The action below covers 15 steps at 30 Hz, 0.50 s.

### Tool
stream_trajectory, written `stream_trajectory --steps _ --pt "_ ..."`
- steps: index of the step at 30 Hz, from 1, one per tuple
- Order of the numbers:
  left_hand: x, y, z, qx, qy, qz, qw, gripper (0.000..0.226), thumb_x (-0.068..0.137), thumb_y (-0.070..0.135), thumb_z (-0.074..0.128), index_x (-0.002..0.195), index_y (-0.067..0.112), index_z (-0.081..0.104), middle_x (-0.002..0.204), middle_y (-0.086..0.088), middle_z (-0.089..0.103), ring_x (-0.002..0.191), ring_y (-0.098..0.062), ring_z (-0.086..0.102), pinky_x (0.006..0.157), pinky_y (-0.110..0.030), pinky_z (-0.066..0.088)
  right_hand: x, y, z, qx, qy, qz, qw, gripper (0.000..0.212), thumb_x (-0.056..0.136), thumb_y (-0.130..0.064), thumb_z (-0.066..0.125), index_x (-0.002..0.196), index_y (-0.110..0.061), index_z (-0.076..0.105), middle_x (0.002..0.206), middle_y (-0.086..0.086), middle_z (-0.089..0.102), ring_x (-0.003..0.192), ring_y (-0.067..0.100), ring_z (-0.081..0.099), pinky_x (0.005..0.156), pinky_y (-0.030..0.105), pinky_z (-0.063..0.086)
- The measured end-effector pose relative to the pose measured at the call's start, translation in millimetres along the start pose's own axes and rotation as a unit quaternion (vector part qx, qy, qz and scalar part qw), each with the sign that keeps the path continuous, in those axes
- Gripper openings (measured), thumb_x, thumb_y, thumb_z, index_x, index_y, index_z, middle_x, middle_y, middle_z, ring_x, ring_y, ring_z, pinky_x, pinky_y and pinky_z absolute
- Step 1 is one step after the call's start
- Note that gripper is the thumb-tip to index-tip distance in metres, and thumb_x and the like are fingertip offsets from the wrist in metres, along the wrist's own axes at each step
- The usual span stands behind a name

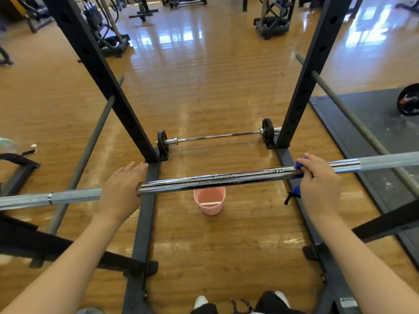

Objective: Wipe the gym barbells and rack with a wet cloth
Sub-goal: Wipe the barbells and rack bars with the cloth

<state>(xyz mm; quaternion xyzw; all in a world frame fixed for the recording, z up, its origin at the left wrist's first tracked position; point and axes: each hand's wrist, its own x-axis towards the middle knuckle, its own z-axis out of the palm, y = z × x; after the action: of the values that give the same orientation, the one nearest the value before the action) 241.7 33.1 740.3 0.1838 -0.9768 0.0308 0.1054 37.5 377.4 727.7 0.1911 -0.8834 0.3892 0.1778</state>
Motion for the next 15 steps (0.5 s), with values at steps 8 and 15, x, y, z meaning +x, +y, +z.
stream_trajectory --steps 8,15 --pt "-4 -4 12 0.073 0.051 -0.001 0.996 0.051 0.086 0.01 0.033 0.136 0.003 0.042 0.137 -0.021 0.049 0.131 -0.037 0.04 0.115 -0.049 0.007 -8 3 -5 -0.013 -0.06 -0.073 0.995 0.029 0.083 0.016 0.056 0.106 0.003 0.067 0.115 0.019 0.064 0.111 0.033 0.059 0.097 0.034 0.038" --pt "5 -1 -2 0.089 -0.077 -0.016 0.993 0.065 0.064 -0.01 0.074 0.125 0.01 0.06 0.122 -0.011 0.064 0.118 -0.028 0.057 0.099 -0.041 0.043 -10 11 -5 -0.017 -0.066 -0.096 0.993 0.032 0.081 0.018 0.055 0.108 0.004 0.067 0.118 0.02 0.063 0.114 0.035 0.057 0.099 0.039 0.037"
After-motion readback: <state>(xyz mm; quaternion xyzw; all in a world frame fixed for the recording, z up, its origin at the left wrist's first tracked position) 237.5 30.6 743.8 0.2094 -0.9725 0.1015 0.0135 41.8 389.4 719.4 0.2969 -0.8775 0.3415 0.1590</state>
